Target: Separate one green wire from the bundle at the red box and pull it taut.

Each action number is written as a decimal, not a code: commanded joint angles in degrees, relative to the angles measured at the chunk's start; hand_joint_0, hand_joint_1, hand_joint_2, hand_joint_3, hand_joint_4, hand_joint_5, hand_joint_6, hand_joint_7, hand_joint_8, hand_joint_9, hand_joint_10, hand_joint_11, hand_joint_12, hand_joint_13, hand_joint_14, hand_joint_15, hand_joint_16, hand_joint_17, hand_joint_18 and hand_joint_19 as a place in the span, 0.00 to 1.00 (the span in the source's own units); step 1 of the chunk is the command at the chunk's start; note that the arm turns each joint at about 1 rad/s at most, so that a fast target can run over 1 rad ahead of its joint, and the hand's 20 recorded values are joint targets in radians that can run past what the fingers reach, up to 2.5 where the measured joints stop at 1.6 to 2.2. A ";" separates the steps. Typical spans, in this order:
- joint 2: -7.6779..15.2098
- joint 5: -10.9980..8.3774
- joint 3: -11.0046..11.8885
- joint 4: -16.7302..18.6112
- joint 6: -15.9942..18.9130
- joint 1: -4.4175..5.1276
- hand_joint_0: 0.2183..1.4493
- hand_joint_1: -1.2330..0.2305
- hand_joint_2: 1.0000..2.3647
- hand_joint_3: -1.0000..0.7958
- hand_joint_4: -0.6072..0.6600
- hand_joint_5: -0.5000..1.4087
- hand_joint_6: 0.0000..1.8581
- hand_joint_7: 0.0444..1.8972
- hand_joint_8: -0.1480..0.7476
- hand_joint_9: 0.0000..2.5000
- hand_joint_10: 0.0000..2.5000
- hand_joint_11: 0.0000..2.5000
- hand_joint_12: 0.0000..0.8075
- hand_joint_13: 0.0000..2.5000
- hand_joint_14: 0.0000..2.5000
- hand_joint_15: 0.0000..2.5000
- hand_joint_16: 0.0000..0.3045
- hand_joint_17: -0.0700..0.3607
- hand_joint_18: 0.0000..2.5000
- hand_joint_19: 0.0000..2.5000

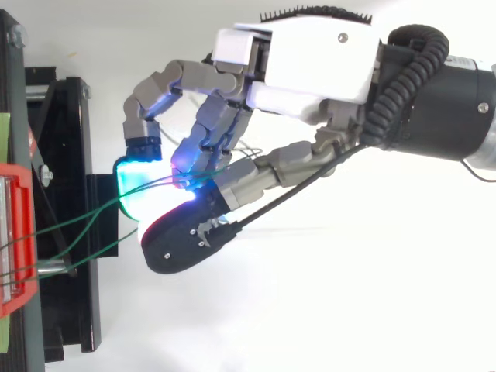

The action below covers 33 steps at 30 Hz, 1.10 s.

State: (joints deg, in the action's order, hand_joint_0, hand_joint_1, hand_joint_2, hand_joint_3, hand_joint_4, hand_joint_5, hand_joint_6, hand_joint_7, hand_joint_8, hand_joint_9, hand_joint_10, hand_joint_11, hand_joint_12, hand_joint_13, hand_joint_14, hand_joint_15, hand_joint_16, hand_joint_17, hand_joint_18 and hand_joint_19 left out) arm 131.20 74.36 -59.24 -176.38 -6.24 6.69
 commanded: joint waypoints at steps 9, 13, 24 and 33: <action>-0.07 0.09 0.00 -0.28 0.00 -0.36 0.30 0.52 0.01 0.35 0.62 0.16 0.48 0.57 0.51 0.46 0.01 0.69 0.46 0.49 0.01 0.47 0.18 0.45 0.39 0.27; -0.15 0.00 0.00 -0.28 0.00 -0.36 0.29 0.46 0.01 0.44 0.62 0.16 0.48 0.58 0.51 0.45 0.00 0.69 0.46 0.48 0.01 0.47 0.18 0.45 0.39 0.27; -0.07 0.00 0.00 -0.45 0.00 -0.44 0.31 0.34 0.01 0.33 0.63 0.16 0.49 0.56 0.50 0.44 0.01 0.68 0.46 0.48 0.01 0.46 0.18 0.45 0.39 0.26; -0.07 -0.09 -0.08 -1.07 -0.09 -0.18 0.33 0.36 0.01 0.33 0.60 0.16 0.49 0.57 0.51 0.45 0.01 0.69 0.46 0.49 0.01 0.46 0.18 0.45 0.40 0.26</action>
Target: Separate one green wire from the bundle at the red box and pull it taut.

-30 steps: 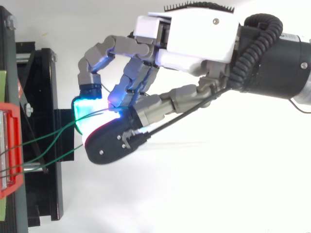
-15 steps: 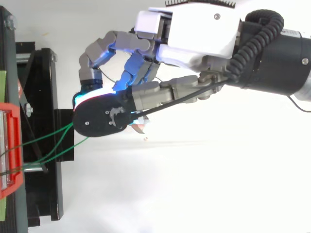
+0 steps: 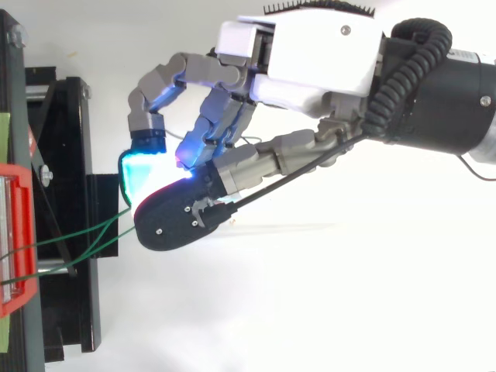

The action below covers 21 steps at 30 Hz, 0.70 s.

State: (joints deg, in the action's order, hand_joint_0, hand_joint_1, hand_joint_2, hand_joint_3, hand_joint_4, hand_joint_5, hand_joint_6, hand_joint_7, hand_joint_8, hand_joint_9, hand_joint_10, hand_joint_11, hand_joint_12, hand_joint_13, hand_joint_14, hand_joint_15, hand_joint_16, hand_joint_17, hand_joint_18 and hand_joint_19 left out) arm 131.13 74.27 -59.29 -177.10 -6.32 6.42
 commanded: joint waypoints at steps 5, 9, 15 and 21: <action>0.00 -0.01 -0.21 -0.88 0.08 0.09 0.33 0.34 0.01 0.39 0.57 0.16 0.49 0.58 0.50 0.45 0.01 0.69 0.46 0.48 0.01 0.47 0.18 0.45 0.40 0.25; 0.00 -0.01 -0.30 -0.88 0.08 0.17 0.32 0.32 0.02 0.44 0.53 0.16 0.49 0.61 0.50 0.45 0.01 0.70 0.45 0.48 0.01 0.46 0.18 0.45 0.40 0.25; 0.00 -0.09 -0.30 -0.88 0.08 0.17 0.37 0.24 0.01 0.43 0.58 0.15 0.50 0.58 0.50 0.42 0.00 0.69 0.45 0.47 0.01 0.46 0.18 0.45 0.39 0.23; 0.00 -0.01 -0.30 -0.97 0.16 0.17 0.40 0.24 0.00 0.30 0.60 0.15 0.49 0.57 0.51 0.43 0.00 0.68 0.45 0.47 0.01 0.45 0.18 0.44 0.39 0.23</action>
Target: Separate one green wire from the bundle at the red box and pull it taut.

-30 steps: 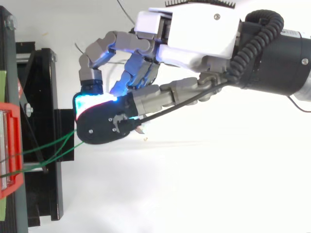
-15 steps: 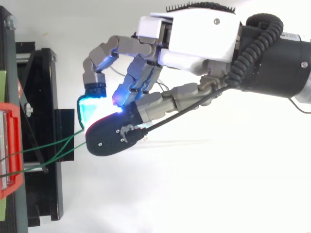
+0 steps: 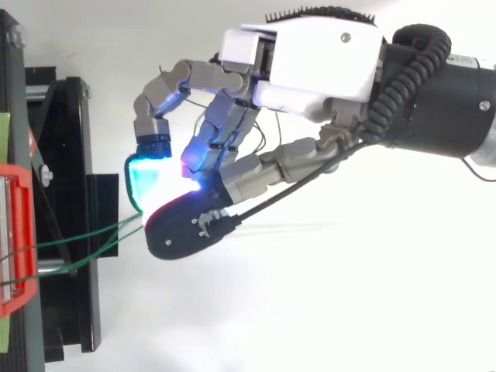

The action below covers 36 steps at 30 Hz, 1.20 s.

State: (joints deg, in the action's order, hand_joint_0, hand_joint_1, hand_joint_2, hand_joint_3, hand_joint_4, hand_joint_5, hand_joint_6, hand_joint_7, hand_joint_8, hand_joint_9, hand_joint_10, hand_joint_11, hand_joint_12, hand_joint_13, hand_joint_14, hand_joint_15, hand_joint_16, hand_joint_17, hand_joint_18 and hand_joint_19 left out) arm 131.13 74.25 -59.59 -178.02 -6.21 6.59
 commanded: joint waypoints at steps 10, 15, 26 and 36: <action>0.00 -0.51 -0.61 0.04 0.15 0.09 0.33 0.32 0.00 0.28 0.61 0.16 0.49 0.57 0.51 0.46 0.00 0.69 0.46 0.48 0.01 0.46 0.17 0.44 0.39 0.25; 0.00 -0.59 -0.79 0.13 0.15 0.18 0.28 0.42 0.00 0.28 0.61 0.17 0.48 0.57 0.52 0.49 0.00 0.69 0.47 0.49 0.01 0.46 0.18 0.45 0.40 0.25; 0.00 -0.59 -0.79 0.13 0.15 0.18 0.24 0.45 0.00 0.28 0.63 0.18 0.46 0.60 0.52 0.53 0.00 0.69 0.48 0.51 0.01 0.47 0.19 0.46 0.42 0.26; 0.00 -0.59 -0.79 0.13 0.15 0.18 0.32 0.30 0.01 0.36 0.59 0.17 0.47 0.63 0.49 0.49 0.00 0.70 0.45 0.49 0.01 0.47 0.18 0.45 0.40 0.26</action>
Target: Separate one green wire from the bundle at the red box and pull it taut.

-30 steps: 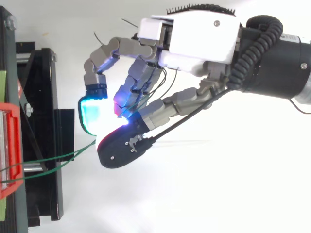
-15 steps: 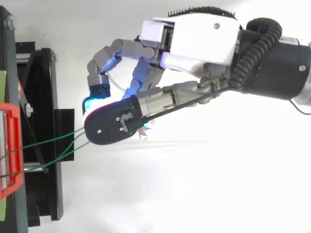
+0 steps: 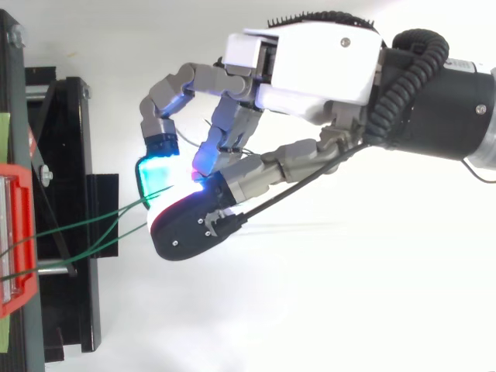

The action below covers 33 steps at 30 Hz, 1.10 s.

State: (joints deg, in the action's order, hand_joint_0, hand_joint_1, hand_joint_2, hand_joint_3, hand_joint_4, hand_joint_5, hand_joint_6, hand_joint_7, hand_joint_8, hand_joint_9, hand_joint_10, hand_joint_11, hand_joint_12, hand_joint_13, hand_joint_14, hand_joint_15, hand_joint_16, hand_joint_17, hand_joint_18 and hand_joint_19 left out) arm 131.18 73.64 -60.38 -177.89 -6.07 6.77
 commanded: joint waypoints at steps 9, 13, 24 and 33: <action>-0.05 -0.34 -0.09 0.09 0.00 0.00 0.35 0.27 0.00 0.30 0.60 0.16 0.48 0.58 0.50 0.46 0.00 0.69 0.45 0.48 0.01 0.46 0.18 0.44 0.39 0.25; -0.05 -0.34 -0.09 0.09 0.00 0.00 0.26 0.33 0.00 0.28 0.61 0.16 0.48 0.57 0.52 0.47 0.00 0.69 0.47 0.49 0.01 0.47 0.18 0.45 0.40 0.25; -0.05 -0.25 -0.09 0.09 0.00 0.00 0.27 0.41 0.01 0.33 0.61 0.16 0.47 0.58 0.50 0.47 0.00 0.69 0.47 0.49 0.01 0.47 0.19 0.46 0.39 0.27; -0.05 -0.25 -0.09 0.09 0.00 0.09 0.31 0.33 0.01 0.41 0.59 0.16 0.47 0.59 0.49 0.45 0.00 0.69 0.44 0.48 0.01 0.46 0.18 0.45 0.38 0.26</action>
State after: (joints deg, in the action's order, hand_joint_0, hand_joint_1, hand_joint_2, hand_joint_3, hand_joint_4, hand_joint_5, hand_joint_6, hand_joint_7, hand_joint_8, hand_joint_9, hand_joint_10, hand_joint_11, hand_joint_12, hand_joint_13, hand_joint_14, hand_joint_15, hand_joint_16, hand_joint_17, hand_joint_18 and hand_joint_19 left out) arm 131.14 73.39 -60.51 -177.80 -6.06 6.79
